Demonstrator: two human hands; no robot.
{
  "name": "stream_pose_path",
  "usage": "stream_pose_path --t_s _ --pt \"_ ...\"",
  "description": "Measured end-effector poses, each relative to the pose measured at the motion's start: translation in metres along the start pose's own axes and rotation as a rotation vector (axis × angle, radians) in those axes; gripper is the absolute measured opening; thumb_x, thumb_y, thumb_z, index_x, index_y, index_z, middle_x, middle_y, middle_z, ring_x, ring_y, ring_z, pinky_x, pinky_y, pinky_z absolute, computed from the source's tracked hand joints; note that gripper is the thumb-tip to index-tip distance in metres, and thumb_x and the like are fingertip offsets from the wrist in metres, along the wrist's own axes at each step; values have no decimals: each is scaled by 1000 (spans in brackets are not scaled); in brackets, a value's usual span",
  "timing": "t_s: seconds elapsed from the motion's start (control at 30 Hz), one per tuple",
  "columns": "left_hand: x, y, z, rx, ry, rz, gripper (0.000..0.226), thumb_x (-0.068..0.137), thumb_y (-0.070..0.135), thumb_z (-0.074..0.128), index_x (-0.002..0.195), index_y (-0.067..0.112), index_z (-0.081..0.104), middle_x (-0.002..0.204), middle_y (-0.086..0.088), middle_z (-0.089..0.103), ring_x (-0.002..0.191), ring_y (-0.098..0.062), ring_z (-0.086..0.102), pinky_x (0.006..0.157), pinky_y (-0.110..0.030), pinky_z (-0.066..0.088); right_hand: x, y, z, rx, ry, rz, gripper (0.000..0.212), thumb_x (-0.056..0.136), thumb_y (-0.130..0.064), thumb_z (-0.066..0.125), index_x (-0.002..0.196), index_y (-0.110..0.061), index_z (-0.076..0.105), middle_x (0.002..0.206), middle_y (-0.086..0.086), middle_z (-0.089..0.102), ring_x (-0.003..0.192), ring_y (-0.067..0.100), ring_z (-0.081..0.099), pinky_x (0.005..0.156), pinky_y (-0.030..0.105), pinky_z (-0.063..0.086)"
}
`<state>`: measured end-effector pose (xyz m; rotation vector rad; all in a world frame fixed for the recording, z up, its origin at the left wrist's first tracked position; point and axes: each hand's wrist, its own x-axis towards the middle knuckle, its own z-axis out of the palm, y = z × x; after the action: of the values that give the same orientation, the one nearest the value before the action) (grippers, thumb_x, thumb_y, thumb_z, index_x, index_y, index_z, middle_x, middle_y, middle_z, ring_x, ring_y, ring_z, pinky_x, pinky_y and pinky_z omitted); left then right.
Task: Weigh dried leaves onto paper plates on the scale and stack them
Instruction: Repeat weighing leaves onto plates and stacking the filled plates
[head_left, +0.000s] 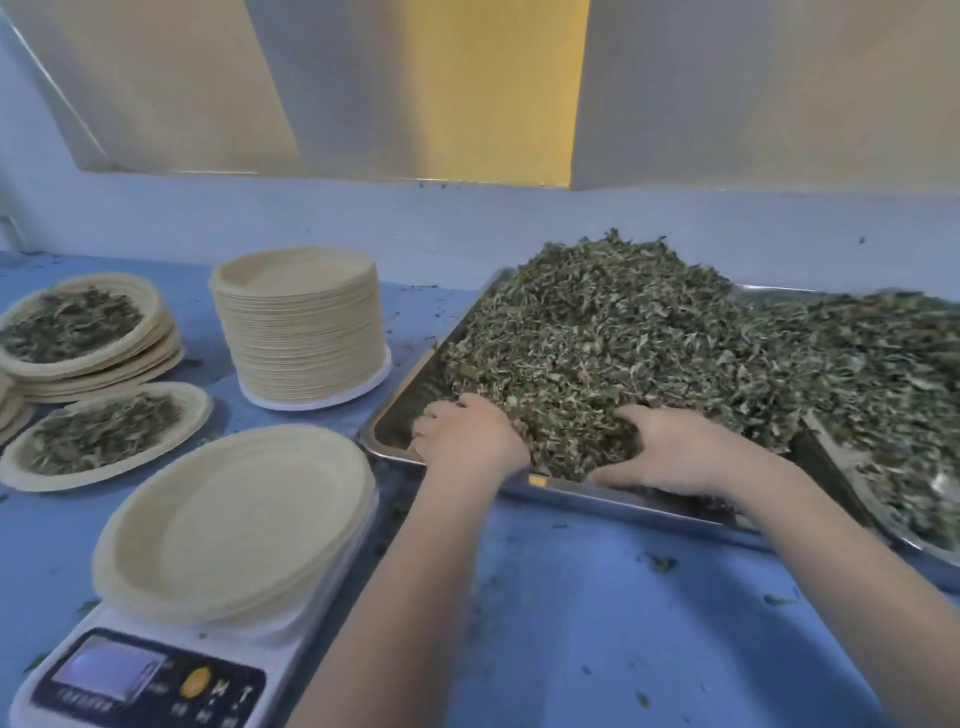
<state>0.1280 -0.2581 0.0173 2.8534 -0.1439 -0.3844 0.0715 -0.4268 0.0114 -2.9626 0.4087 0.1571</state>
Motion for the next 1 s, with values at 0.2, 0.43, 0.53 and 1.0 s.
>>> stream_pose_path --t_s 0.2,0.43,0.53,1.0 --pt "17 1 -5 -327 -113 319 68 73 14 71 133 12 40 114 -8 59 97 -23 59 80 -31 51 26 -39 9 262 9 -241 47 66 -33 79 100 -23 48 93 -3 61 81 15 57 67 22 42" --pt "28 -22 -25 -125 -86 364 101 64 24 78 148 30 23 143 -12 34 121 -28 46 95 -33 45 32 -41 -3 261 -29 -291 112 53 -43 84 144 -41 19 116 -3 45 78 11 60 71 28 53" --pt "30 -13 -8 -144 -107 393 80 73 10 67 144 19 29 123 -10 54 103 -26 57 76 -30 49 41 -59 12 243 31 -372 100 59 -33 81 143 -35 27 117 5 49 95 22 57 83 32 49" --pt "19 -5 -15 -210 134 449 62 88 1 45 144 18 26 112 -11 53 101 -28 50 86 -45 43 39 -72 -9 361 159 -260 71 71 -16 78 132 -22 42 112 6 55 78 17 59 68 34 53"
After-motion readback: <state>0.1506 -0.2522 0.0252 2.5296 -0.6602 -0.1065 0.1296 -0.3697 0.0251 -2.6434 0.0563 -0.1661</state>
